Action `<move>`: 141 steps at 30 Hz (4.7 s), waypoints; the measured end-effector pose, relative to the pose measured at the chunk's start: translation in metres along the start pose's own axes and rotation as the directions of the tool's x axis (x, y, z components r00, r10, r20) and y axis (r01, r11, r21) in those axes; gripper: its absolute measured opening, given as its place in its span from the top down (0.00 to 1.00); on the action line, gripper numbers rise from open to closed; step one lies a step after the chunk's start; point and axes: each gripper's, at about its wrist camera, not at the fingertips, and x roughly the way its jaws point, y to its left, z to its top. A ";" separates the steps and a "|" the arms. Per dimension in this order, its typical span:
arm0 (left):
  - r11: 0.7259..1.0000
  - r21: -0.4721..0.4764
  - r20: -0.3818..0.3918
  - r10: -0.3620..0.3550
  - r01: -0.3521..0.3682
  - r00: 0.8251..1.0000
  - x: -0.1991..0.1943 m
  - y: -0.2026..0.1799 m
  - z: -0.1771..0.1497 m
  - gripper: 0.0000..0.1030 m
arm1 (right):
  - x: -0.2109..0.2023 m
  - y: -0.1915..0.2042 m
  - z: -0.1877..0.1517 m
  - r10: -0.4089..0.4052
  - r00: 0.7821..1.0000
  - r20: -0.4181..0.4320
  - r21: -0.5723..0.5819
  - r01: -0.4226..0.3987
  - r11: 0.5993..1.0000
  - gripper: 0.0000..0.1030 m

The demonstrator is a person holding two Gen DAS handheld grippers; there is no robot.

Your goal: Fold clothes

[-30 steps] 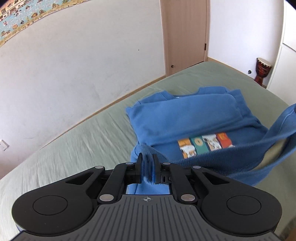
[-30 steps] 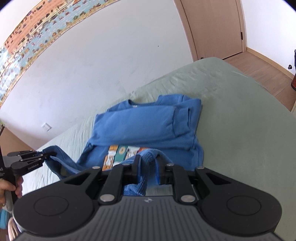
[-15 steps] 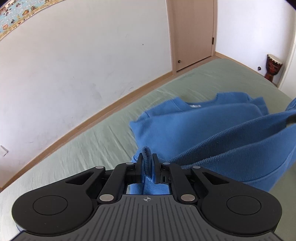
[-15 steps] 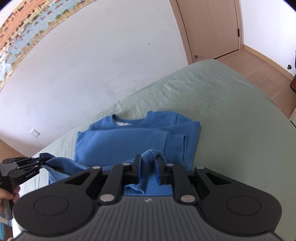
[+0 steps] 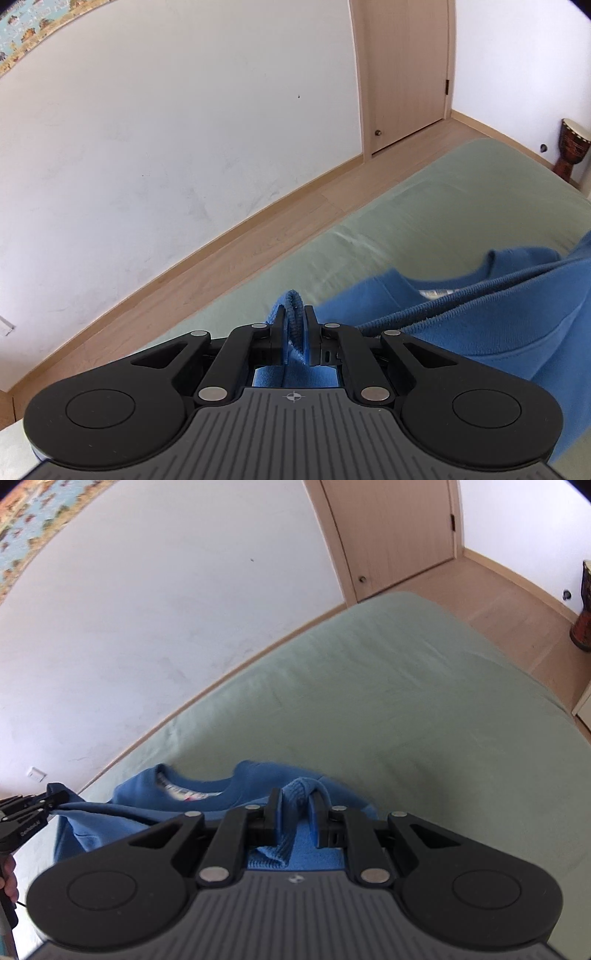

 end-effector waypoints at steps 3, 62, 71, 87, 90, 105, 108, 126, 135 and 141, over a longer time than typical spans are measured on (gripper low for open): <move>1.000 0.007 -0.003 0.001 -0.001 1.000 0.017 -0.002 0.004 0.93 | 0.014 -0.008 0.002 -0.011 1.000 -0.022 0.014 0.011 1.000 0.86; 0.972 0.217 0.015 -0.102 0.096 0.995 0.046 0.011 -0.001 0.57 | 0.038 0.000 0.004 -0.113 0.992 0.063 -0.183 0.123 0.975 0.37; 0.903 0.395 -0.001 -0.182 0.168 0.983 0.043 -0.004 -0.007 0.43 | 0.049 -0.003 0.006 -0.082 0.996 0.023 -0.219 0.085 0.972 0.37; 0.880 0.375 -0.115 -0.268 0.292 0.957 0.081 -0.007 -0.012 0.71 | 0.069 -0.004 0.009 -0.065 0.998 -0.008 -0.226 0.062 0.972 0.74; 0.879 0.367 -0.109 -0.285 0.305 0.952 0.076 -0.005 -0.011 0.77 | 0.070 -0.005 0.009 -0.065 0.998 -0.007 -0.230 0.062 0.971 0.66; 0.953 0.166 -0.033 -0.250 0.252 0.968 0.084 0.032 0.003 0.82 | 0.070 -0.006 0.013 -0.068 0.996 0.062 -0.180 0.078 0.981 0.89; 0.979 0.119 -0.059 -0.162 0.168 0.985 0.107 0.031 -0.015 0.82 | 0.089 -0.014 0.005 -0.100 0.995 0.031 -0.137 0.103 0.985 0.88; 0.958 -0.102 -0.077 -0.275 0.267 0.958 -0.006 0.088 -0.089 0.40 | -0.012 -0.044 -0.062 0.082 0.995 0.057 -0.017 -0.082 0.997 0.41; 0.905 -0.270 -0.027 -0.349 0.329 0.937 -0.017 0.105 -0.122 0.39 | -0.028 -0.052 -0.113 0.124 0.992 0.014 0.022 -0.124 0.992 0.36; 0.862 -0.279 -0.046 -0.453 0.424 0.890 -0.010 0.090 -0.135 0.38 | -0.031 -0.056 -0.123 0.152 0.988 0.005 0.054 -0.152 0.987 0.36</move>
